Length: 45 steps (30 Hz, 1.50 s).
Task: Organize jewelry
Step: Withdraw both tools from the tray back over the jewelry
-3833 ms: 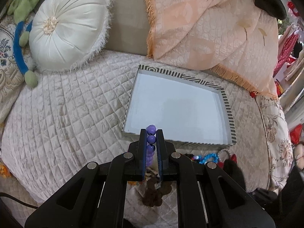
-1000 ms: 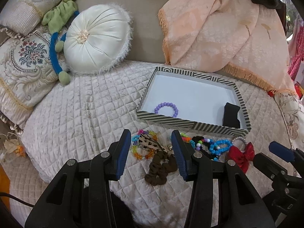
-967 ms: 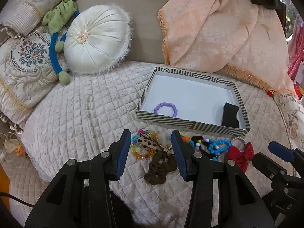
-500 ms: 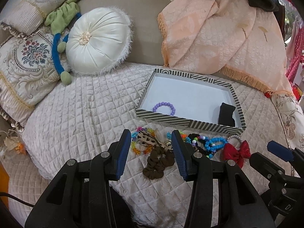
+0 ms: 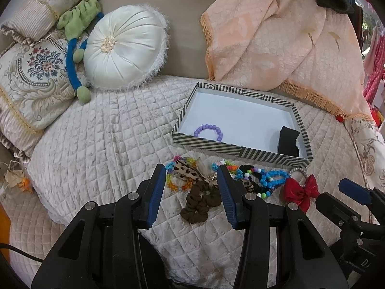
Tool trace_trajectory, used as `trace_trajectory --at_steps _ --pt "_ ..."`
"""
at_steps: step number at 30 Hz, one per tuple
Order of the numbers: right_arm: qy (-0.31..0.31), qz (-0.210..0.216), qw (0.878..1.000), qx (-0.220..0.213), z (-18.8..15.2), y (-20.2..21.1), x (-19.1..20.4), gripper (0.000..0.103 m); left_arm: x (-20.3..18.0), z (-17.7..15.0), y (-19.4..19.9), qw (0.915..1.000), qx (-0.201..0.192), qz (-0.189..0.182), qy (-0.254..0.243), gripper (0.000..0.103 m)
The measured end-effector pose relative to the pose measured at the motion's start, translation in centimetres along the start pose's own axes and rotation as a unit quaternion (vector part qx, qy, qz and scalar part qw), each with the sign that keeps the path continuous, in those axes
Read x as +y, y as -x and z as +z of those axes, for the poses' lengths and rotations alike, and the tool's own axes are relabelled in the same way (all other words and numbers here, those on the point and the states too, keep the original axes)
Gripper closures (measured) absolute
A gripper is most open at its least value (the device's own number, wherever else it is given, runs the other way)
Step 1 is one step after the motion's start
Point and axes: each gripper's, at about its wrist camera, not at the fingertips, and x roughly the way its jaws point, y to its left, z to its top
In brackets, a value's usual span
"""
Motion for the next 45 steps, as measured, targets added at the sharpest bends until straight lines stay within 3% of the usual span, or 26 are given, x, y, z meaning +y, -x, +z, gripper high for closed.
trace_trajectory --at_steps 28,35,37,45 --pt "-0.003 -0.001 1.0 0.003 0.4 0.0 -0.7 0.031 -0.3 -0.3 -0.4 1.0 0.007 -0.001 -0.001 0.059" --pt "-0.007 -0.007 1.0 0.015 0.1 -0.5 -1.9 0.031 1.4 0.5 -1.6 0.9982 0.042 -0.039 0.018 0.059" --pt "-0.012 -0.011 1.0 0.019 -0.1 -0.6 -2.7 0.031 2.5 1.0 -2.0 0.9972 0.049 -0.05 0.026 0.053" --pt "-0.034 -0.004 0.999 0.042 -1.0 -2.0 -5.2 0.031 5.3 1.7 -4.8 0.9882 0.107 -0.09 0.063 0.051"
